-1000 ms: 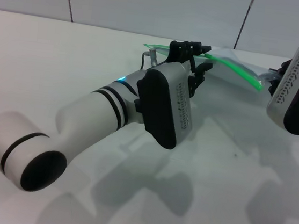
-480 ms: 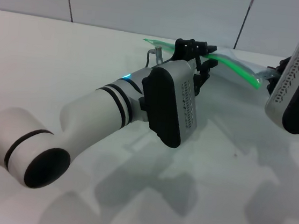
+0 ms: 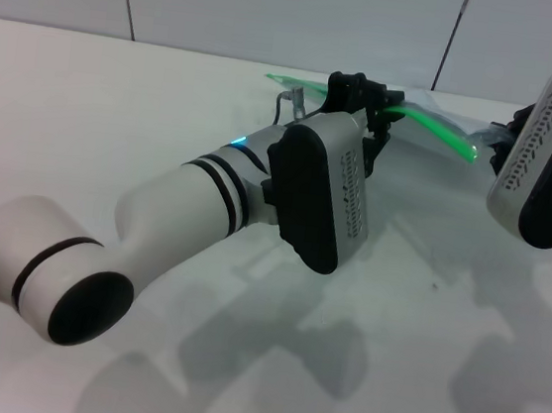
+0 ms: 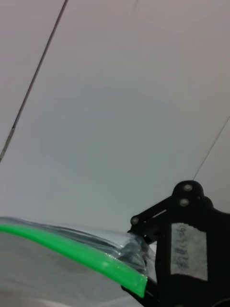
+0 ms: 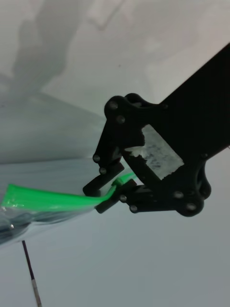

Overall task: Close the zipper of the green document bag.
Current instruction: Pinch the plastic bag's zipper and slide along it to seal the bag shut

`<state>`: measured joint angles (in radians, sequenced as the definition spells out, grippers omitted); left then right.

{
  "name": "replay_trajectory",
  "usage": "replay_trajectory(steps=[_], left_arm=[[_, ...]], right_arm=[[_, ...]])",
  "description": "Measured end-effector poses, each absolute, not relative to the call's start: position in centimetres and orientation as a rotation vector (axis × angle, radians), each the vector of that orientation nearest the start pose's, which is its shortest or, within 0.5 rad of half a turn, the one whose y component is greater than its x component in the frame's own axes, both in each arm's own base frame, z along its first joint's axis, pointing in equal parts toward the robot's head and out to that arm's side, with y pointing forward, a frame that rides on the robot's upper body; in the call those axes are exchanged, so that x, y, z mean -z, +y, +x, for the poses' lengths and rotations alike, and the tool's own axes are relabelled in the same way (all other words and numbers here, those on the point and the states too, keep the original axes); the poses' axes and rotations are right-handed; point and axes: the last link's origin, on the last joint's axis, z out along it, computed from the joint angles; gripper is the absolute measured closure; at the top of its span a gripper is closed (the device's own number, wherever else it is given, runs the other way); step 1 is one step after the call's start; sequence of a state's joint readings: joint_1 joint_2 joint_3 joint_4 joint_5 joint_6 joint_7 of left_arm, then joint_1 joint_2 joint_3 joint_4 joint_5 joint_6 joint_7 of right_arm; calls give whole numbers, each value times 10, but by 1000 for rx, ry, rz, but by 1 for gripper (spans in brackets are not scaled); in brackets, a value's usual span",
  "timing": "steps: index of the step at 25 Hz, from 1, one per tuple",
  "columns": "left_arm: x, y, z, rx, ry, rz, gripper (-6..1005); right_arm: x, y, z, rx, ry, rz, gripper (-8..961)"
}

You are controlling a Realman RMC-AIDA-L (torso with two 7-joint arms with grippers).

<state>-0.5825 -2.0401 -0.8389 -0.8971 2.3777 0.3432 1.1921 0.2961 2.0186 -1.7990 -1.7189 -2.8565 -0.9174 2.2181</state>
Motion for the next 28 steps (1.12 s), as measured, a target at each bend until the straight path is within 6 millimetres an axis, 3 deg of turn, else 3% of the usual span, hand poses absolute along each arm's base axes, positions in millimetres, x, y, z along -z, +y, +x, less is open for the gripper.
replay_trajectory(steps=[28], left_arm=[[109,386,-156,15,594,-2060,921]], right_arm=[[-13,351,145,416,-254,-2266,810]])
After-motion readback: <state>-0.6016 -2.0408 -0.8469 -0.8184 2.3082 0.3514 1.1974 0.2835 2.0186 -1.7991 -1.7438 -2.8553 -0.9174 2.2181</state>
